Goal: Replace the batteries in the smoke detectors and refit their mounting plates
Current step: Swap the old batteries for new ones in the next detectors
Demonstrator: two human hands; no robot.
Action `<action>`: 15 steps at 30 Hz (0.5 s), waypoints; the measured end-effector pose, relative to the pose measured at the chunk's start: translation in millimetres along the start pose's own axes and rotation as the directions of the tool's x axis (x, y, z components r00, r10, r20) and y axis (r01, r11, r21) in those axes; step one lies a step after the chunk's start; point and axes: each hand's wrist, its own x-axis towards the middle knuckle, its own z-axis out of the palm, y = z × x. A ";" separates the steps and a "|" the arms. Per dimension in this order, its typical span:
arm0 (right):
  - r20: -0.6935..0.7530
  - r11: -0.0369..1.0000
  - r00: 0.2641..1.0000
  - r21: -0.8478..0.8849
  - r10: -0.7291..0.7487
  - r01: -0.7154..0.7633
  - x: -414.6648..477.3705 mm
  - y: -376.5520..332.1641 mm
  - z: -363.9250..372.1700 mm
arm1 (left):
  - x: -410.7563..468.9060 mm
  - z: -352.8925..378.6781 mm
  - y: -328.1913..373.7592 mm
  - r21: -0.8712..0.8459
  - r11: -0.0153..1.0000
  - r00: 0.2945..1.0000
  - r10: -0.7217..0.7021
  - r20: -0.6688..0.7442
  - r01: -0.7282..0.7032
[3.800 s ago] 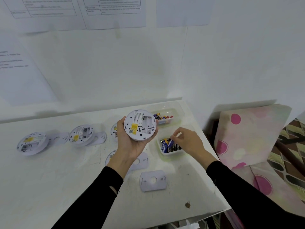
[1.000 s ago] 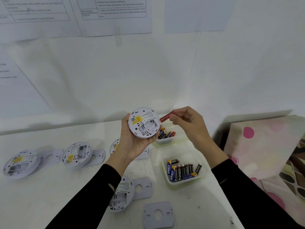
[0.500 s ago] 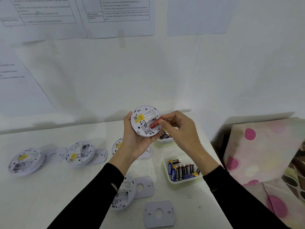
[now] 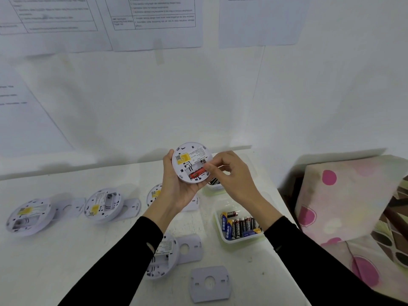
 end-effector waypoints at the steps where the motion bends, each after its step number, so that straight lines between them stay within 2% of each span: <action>1: 0.004 1.000 1.000 -0.002 -0.011 0.011 0.6 1.6 0.8 | 0.4 -0.3 0.0 0.001 1.000 1.000 0.006 -0.004 -0.006; 5: 0.022 0.991 0.993 -0.062 -0.114 0.115 -1.1 8.2 5.0 | -0.4 -2.1 1.4 0.014 1.000 1.000 -0.002 0.013 0.002; 9: 0.057 0.942 0.966 -0.214 -0.253 0.259 -2.1 14.6 7.5 | -0.1 -1.3 3.5 0.022 0.999 0.999 -0.024 0.022 0.023; 13: 0.119 0.904 0.956 -0.310 -0.269 0.293 -2.4 15.5 5.7 | 0.4 -3.7 3.9 0.064 0.997 0.999 -0.039 0.016 0.038; 15: 0.175 0.923 0.955 -0.262 -0.240 0.280 1.8 11.7 -2.1 | -0.7 -5.6 4.2 0.072 0.996 0.998 -0.057 0.023 0.055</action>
